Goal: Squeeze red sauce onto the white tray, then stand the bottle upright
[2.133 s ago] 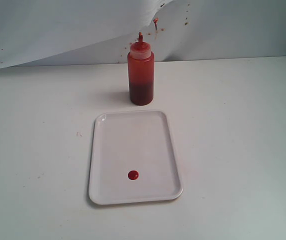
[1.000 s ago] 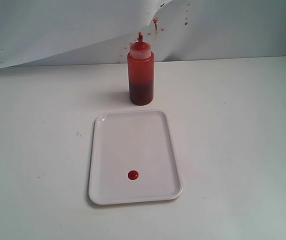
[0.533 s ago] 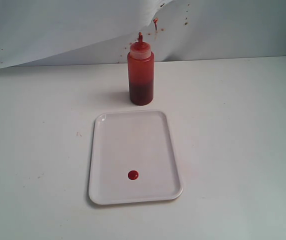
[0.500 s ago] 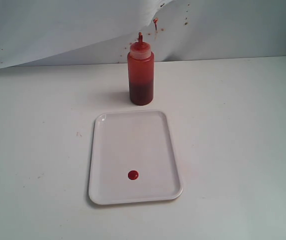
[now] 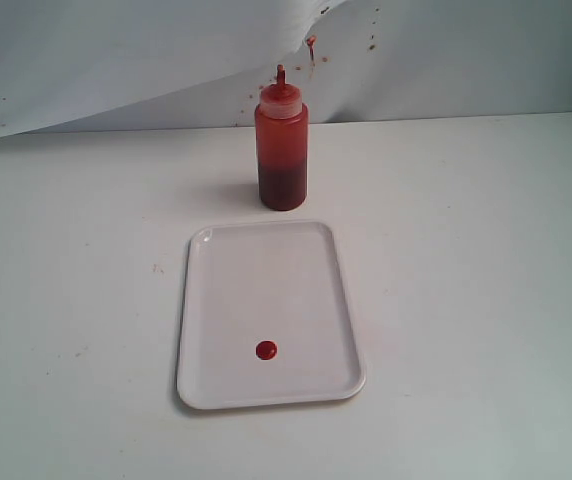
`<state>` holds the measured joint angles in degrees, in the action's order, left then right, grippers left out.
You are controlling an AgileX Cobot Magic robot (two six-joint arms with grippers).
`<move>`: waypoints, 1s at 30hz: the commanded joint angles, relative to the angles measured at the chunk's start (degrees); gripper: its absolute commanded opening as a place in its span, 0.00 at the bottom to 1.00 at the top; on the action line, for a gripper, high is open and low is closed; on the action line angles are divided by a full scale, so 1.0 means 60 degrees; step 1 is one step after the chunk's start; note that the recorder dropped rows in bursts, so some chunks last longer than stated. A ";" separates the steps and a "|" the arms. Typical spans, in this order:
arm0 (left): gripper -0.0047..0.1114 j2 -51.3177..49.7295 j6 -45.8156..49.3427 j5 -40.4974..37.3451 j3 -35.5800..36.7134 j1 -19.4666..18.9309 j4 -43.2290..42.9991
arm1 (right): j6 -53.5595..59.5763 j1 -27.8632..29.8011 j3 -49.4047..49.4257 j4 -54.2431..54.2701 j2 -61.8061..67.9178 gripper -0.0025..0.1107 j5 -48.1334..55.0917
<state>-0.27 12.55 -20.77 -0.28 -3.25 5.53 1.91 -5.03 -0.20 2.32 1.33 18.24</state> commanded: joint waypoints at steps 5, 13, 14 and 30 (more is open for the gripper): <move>0.04 0.0045 -0.0010 0.0120 0.0046 -0.0031 0.0038 | 0.0072 0.0066 0.0033 0.0086 -0.0222 0.02 0.0151; 0.04 0.0045 -0.0010 0.0120 0.0046 -0.0031 0.0038 | 0.0072 0.0066 0.0033 0.0085 -0.0222 0.02 0.0244; 0.04 0.0045 -0.0010 0.0120 0.0046 -0.0031 0.0038 | 0.0072 0.0066 0.0033 0.0085 -0.0222 0.02 0.0244; 0.04 0.0045 -0.0010 0.0120 0.0046 -0.0031 0.0038 | 0.0276 0.0066 0.0033 0.0044 -0.0222 0.02 0.0235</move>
<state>-0.27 12.55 -20.77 -0.28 -3.25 5.53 2.21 -5.03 -0.20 2.65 0.32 19.57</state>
